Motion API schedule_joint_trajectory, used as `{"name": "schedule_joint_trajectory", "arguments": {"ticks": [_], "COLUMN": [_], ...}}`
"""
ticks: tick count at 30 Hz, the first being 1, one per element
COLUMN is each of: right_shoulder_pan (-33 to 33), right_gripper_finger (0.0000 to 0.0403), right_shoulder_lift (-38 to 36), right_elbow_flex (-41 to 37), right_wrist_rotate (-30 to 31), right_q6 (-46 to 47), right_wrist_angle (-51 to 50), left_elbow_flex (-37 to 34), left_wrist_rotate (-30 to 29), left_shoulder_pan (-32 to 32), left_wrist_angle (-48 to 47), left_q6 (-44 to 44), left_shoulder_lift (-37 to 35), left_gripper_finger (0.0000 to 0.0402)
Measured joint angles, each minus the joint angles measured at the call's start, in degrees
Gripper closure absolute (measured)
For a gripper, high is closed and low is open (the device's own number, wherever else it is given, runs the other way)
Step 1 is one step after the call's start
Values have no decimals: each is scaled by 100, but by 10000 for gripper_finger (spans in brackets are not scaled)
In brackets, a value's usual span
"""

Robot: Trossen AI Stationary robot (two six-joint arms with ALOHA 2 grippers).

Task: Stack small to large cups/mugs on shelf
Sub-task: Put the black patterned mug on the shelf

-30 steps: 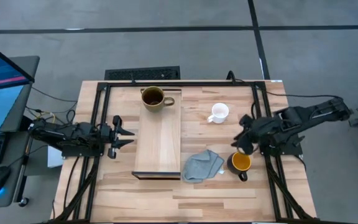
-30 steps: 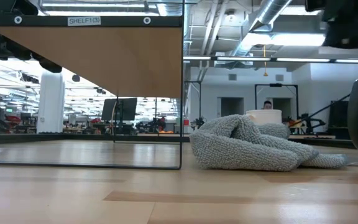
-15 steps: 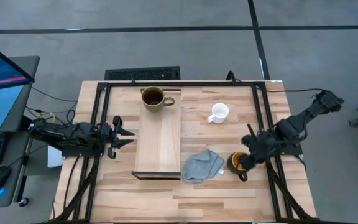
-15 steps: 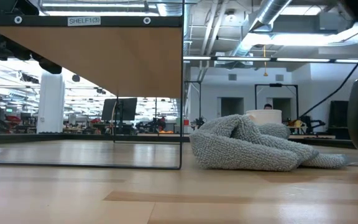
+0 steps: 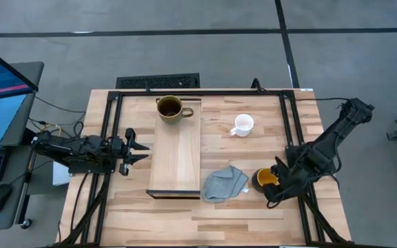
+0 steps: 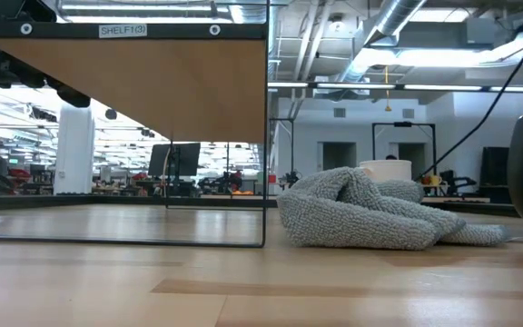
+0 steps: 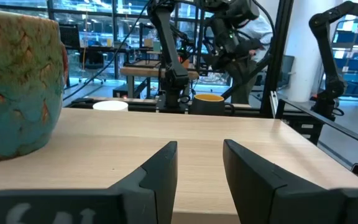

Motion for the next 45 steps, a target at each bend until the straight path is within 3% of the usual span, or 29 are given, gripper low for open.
{"name": "schedule_joint_trajectory", "arguments": {"ticks": [16, 32, 40, 45], "right_shoulder_pan": [0, -91, -403, -546], "right_gripper_finger": [233, 225, 239, 271], "right_shoulder_lift": [1235, 1885, 2097, 2095], "right_elbow_flex": [-2, -2, -4, -4], "right_wrist_rotate": [-20, 143, 94, 107], "right_q6": [-58, -179, -863, -1230], "right_wrist_angle": [-493, -476, -484, -481], "left_elbow_flex": [0, 0, 0, -1], "left_wrist_rotate": [-6, -28, -28, -28], "left_shoulder_pan": [-1, 1, 3, 3], "left_wrist_angle": [0, 2, 2, 2], "left_q6": [66, 204, 347, 347], "left_shoulder_lift": [0, 0, 0, 0], "left_gripper_finger": [282, 282, 282, 282]}}
